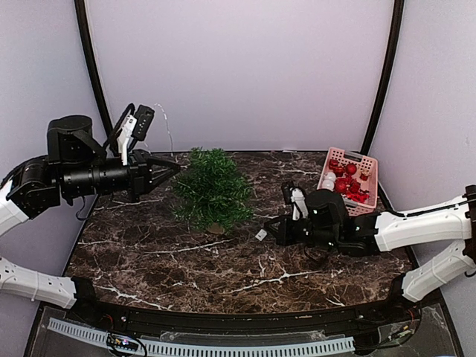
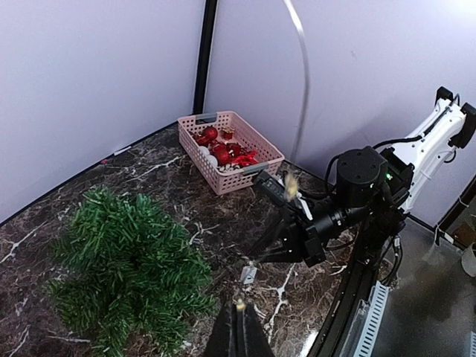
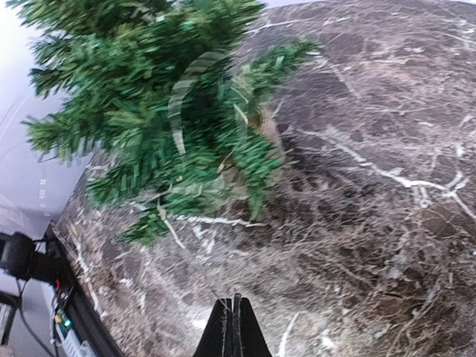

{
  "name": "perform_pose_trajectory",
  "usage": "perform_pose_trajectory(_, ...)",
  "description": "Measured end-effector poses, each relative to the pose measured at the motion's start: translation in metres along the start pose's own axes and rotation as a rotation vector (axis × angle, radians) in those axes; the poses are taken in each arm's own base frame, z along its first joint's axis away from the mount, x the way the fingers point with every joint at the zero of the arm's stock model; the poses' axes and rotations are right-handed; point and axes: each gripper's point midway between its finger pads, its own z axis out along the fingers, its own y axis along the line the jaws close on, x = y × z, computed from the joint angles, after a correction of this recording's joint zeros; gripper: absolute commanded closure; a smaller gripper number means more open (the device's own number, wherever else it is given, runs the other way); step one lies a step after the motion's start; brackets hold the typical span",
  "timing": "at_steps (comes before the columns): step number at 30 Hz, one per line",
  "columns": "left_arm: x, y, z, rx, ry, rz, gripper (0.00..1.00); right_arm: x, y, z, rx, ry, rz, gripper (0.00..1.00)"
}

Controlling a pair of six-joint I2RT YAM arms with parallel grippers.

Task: Decorate the small christmas tree
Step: Pass from the left arm to the right

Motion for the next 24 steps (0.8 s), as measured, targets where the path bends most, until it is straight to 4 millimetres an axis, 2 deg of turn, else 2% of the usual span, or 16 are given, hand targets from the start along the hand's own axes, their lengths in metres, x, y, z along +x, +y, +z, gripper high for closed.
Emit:
perform_pose_trajectory(6, 0.020, -0.016, 0.026, 0.106, 0.074, -0.002, 1.00, 0.006, 0.019, -0.011, -0.082, 0.081, -0.019, 1.00)
perform_pose_trajectory(12, 0.061, -0.023, 0.044, 0.171, 0.180, -0.035, 1.00, 0.025, 0.032, -0.018, -0.148, 0.171, -0.026, 1.00)
perform_pose_trajectory(17, 0.089, -0.015, 0.043, 0.140, 0.232, -0.076, 1.00, 0.035, 0.034, -0.020, -0.154, 0.199, -0.010, 1.00)
perform_pose_trajectory(24, 0.137, 0.004, 0.034, 0.047, 0.316, -0.155, 1.00, 0.043, 0.015, -0.020, -0.079, 0.179, 0.068, 1.00)
